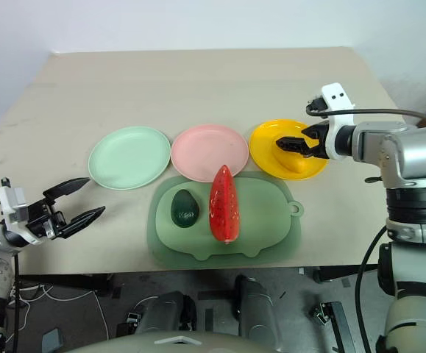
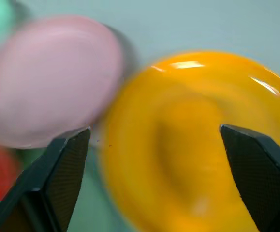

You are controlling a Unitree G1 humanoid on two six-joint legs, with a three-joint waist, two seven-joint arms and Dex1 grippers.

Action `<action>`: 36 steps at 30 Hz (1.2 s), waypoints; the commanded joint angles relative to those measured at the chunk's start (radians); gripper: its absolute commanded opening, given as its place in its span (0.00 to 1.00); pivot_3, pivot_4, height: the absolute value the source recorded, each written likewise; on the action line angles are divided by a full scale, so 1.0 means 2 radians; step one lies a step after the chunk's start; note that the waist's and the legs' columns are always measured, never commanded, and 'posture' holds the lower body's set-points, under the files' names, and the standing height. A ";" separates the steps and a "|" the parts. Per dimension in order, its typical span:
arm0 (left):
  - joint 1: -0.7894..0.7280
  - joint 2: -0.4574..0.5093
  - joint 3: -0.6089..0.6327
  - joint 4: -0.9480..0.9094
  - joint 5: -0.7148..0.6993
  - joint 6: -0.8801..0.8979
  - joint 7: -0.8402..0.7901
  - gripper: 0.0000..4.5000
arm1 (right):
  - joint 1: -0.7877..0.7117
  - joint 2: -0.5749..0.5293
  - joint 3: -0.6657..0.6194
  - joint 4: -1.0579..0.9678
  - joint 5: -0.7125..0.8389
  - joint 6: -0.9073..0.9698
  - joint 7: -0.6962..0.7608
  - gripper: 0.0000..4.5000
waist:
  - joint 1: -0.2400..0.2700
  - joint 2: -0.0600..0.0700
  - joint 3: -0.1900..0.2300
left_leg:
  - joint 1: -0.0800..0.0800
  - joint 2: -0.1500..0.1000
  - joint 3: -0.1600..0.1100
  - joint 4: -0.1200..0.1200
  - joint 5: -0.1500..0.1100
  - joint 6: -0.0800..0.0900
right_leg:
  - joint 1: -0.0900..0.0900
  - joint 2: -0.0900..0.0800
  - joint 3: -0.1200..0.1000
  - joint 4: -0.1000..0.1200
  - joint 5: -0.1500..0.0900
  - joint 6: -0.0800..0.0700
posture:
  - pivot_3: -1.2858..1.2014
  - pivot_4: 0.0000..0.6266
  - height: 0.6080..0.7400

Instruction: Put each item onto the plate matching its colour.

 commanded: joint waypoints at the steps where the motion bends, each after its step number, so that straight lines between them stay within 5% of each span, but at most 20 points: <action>1: 0.003 0.004 0.010 -0.002 -0.004 -0.009 -0.004 1.00 | -0.020 0.003 -0.041 -0.088 0.054 0.095 -0.006 1.00 | 0.000 0.000 0.000 | 0.000 0.000 0.000 0.000 0.000 0.000 | 0.000 0.000 0.000 0.000 0.000 0.000 | 0.52 0.24 0.95; 7: 0.003 0.004 0.012 0.000 -0.006 -0.011 -0.010 1.00 | -0.028 0.057 -0.052 -0.130 0.128 0.140 -0.098 1.00 | 0.000 0.000 0.000 | 0.000 0.000 0.000 0.000 0.000 0.000 | 0.000 0.000 0.000 0.000 0.000 0.000 | 0.52 0.24 0.95; 23: -0.013 -0.007 -0.006 0.012 0.000 -0.021 -0.032 1.00 | 0.026 0.129 0.006 -0.065 0.461 0.139 -0.507 1.00 | -0.001 0.000 0.000 | 0.000 -0.001 0.001 0.000 0.000 0.000 | 0.000 0.000 0.000 0.000 0.000 0.000 | 0.52 0.24 0.95; 29: -0.006 -0.017 -0.008 0.009 0.002 -0.027 -0.027 1.00 | 0.043 0.101 0.112 -0.051 0.639 0.033 -0.663 1.00 | -0.002 0.000 0.000 | 0.000 0.000 0.001 0.000 0.000 0.000 | 0.000 0.000 0.000 0.000 0.000 0.000 | 0.52 0.24 0.95; 36: 0.002 -0.023 -0.010 0.001 0.002 -0.028 -0.021 1.00 | 0.043 0.065 0.216 -0.059 0.696 -0.025 -0.731 1.00 | -0.001 0.000 0.000 | 0.000 0.000 0.001 0.000 0.000 0.000 | 0.000 0.000 0.000 0.000 0.000 0.000 | 0.52 0.24 0.95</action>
